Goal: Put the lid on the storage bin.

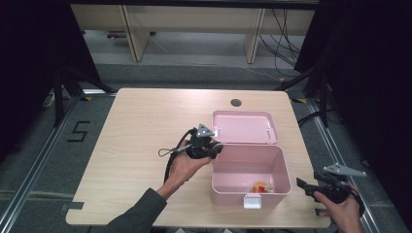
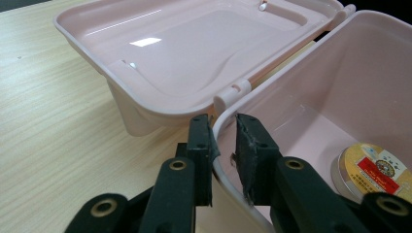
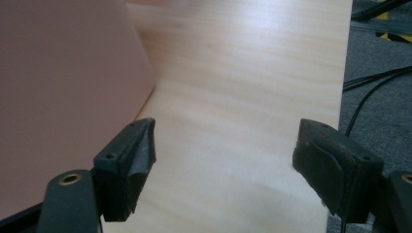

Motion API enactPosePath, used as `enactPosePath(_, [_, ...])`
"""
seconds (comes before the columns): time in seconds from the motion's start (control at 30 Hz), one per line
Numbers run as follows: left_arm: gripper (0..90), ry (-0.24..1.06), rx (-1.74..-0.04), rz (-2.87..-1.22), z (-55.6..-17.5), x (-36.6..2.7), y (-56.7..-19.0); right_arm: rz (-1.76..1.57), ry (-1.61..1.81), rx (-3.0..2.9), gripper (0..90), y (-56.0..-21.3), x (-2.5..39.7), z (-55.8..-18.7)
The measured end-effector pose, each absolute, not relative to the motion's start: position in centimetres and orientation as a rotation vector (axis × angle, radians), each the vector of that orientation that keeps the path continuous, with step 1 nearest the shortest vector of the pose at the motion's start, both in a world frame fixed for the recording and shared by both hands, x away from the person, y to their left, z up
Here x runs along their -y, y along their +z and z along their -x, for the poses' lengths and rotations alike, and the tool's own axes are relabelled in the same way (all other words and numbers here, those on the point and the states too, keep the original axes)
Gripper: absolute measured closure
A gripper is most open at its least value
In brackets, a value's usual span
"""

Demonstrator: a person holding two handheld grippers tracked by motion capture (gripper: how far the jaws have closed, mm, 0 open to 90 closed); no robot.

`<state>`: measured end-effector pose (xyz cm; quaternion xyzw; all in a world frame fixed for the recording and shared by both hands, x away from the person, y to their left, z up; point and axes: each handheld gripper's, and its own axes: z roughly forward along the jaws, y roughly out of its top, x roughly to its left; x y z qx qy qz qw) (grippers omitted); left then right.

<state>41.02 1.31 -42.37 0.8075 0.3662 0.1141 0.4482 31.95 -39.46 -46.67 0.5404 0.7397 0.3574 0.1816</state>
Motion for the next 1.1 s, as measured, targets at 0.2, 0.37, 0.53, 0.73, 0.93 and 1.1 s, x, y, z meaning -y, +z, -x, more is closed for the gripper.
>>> enactPosePath(0.2, [76.3,0.283,-0.906,-2.0,-41.0,-1.3,-42.4,-1.534,0.985,-2.099,24.8,-44.7,39.1,-35.3])
enactPosePath(0.37, [76.2,0.282,-0.909,-1.995,-41.0,-1.3,-42.4,-1.481,0.965,-2.132,26.6,-43.7,38.8,-38.1])
enactPosePath(0.53, [76.2,0.282,-0.905,-2.0,-41.0,-1.3,-42.4,-1.582,0.918,-2.117,26.8,-42.6,37.7,-39.9])
enactPosePath(0.73, [76.2,0.283,-0.909,-1.994,-41.0,-1.3,-42.4,-1.538,0.84,-2.183,30.3,-40.6,37.4,-43.2])
enactPosePath(0.93, [76.1,0.278,-0.907,-1.995,-41.0,-1.3,-42.4,-1.616,0.834,-2.196,35.2,-38.4,35.5,-45.2])
enactPosePath(1.1, [76.1,0.283,-0.908,-1.993,-41.0,-1.3,-42.4,-1.575,0.803,-2.246,41.1,-37.5,34.4,-47.0])
